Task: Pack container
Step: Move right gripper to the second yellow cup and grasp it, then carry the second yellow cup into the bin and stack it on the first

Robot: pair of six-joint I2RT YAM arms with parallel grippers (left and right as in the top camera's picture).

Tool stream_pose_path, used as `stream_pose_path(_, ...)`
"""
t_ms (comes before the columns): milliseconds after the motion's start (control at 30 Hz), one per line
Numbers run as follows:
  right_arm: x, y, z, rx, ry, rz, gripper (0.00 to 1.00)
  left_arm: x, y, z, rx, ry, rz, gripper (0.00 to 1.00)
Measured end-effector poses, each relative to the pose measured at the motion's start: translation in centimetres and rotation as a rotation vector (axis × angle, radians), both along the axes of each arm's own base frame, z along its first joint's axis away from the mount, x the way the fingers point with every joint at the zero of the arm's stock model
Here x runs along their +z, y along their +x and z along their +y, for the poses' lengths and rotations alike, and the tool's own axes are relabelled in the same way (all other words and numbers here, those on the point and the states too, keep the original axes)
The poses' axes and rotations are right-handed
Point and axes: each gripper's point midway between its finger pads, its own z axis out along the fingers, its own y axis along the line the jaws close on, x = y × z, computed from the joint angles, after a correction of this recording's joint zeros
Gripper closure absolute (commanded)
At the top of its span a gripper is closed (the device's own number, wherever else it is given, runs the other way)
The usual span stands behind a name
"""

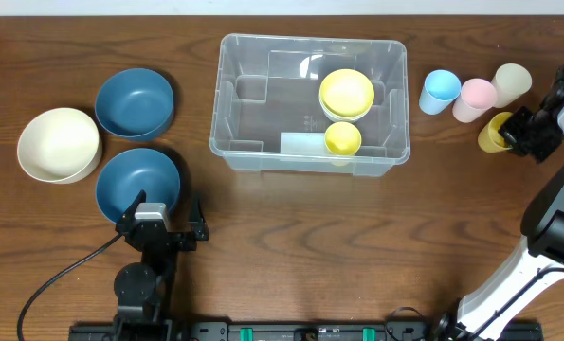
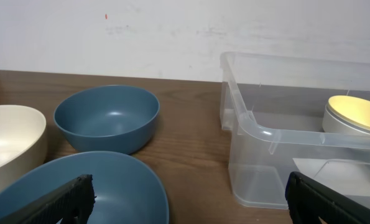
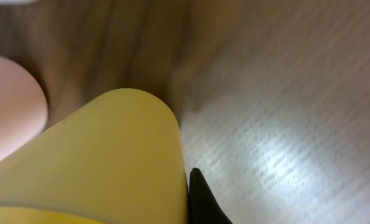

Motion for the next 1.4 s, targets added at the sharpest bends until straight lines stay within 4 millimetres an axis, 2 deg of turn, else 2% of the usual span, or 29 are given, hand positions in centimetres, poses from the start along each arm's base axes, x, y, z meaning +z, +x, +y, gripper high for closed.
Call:
stream_pose_path(167,0.4,-2.0,1.2,-0.005,0.044,0.066,0.99,0.0,0.0,0.0,0.0,0.0,0.0,0.02)
stream_pose_path(233,1.2,-2.3,1.8,0.0,0.058,0.062,0.99,0.0,0.0,0.0,0.0,0.0,0.0,0.02)
stream_pose_path(300,3.4,-2.0,2.8,0.017,0.064,0.009,0.99,0.0,0.0,0.0,0.0,0.0,0.0,0.02)
stream_pose_path(400,9.2,-0.7,5.3,0.087,0.042,-0.149,0.99,0.0,0.0,0.0,0.0,0.0,0.0,0.02)
stream_pose_path(500,16.1,0.3,9.3,0.211,0.005,-0.347,0.99,0.0,0.0,0.0,0.0,0.0,0.0,0.02)
stream_pose_path(600,22.5,0.4,15.5,0.38,-0.021,-0.538,0.98,0.0,0.0,0.0,0.0,0.0,0.0,0.02)
stream_pose_path(667,25.5,0.1,19.9,0.493,-0.032,-0.633,0.98,0.0,0.0,0.0,0.0,0.0,0.0,0.02)
stream_pose_path(733,27.2,-0.5,24.1,0.592,-0.039,-0.69,0.97,0.0,0.0,0.0,0.0,0.0,0.0,0.02)
stream_pose_path(800,27.5,-0.9,26.9,0.651,-0.047,-0.706,0.98,0.0,0.0,0.0,0.0,0.0,0.0,0.02)
stream_pose_path(867,26.8,-1.1,29.4,0.699,-0.052,-0.688,0.99,0.0,0.0,0.0,0.0,0.0,0.0,0.02)
stream_pose_path(967,24.2,-0.9,32.3,0.747,-0.057,-0.618,0.99,0.0,0.0,0.0,0.0,0.0,0.0,0.02)
stream_pose_path(1033,21.9,-0.7,33.4,0.763,-0.063,-0.549,0.99,0.0,0.0,0.0,0.0,0.0,0.0,0.02)
stream_pose_path(1100,19.1,-0.6,33.9,0.768,-0.07,-0.457,0.99,0.0,0.0,0.0,0.0,0.0,0.0,0.02)
stream_pose_path(1233,15.2,-0.9,33.7,0.758,-0.08,-0.321,0.99,0.0,0.0,0.0,0.0,0.0,0.0,0.02)
stream_pose_path(1300,14.1,-1.1,33.6,0.753,-0.085,-0.278,0.99,0.0,0.0,0.0,0.0,0.0,0.0,0.02)
stream_pose_path(1400,13.5,-1.5,33.3,0.747,-0.09,-0.243,0.99,0.0,0.0,0.0,0.0,0.0,0.0,0.02)
